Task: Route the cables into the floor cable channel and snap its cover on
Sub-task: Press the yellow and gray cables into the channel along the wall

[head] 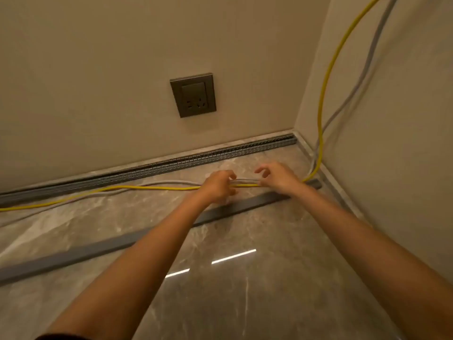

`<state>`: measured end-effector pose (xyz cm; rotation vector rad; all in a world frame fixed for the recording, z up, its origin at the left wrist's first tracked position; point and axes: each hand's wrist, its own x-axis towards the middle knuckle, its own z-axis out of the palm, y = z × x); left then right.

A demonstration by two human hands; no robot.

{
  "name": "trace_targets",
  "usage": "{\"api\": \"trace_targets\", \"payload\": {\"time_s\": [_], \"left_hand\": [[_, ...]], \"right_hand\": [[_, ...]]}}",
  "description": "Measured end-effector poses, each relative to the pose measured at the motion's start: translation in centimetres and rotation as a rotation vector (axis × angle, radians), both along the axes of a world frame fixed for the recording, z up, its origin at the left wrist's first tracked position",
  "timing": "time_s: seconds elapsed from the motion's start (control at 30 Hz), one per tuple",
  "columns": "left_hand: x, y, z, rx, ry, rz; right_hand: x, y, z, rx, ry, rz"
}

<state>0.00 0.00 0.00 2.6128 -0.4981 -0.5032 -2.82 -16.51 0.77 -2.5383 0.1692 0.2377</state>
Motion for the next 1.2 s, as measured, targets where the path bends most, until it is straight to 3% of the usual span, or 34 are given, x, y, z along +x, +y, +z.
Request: {"api": "trace_targets", "payload": {"time_s": [0.1, 0.27, 0.47, 0.57, 0.8, 0.93, 1.2], "left_hand": [[0.0, -0.9, -1.4, 0.090, -0.076, -0.044], [-0.2, -1.9, -3.1, 0.031, -0.349, -0.021], [1.8, -3.6, -3.4, 0.240, -0.284, -0.180], [3.2, -3.6, -2.7, 0.274, -0.163, -0.257], [6.1, -3.3, -0.9, -0.004, -0.100, -0.106], [8.3, -3.2, 0.2, -0.203, -0.160, 0.080], [11.2, -4.2, -0.4, -0.325, -0.188, 0.311]], "right_hand": [[0.1, -0.4, -0.9, -0.146, 0.043, 0.061], [0.5, -1.3, -1.6, -0.344, -0.038, 0.114], [2.1, -3.4, -2.0, -0.413, 0.121, 0.295], [2.8, -4.0, -2.0, -0.392, 0.191, 0.363], [4.8, -6.6, 0.8, -0.055, 0.225, 0.325], [6.8, -7.8, 2.2, -0.077, 0.145, 0.311], [11.2, -10.5, 2.2, -0.013, -0.011, 0.186]]}}
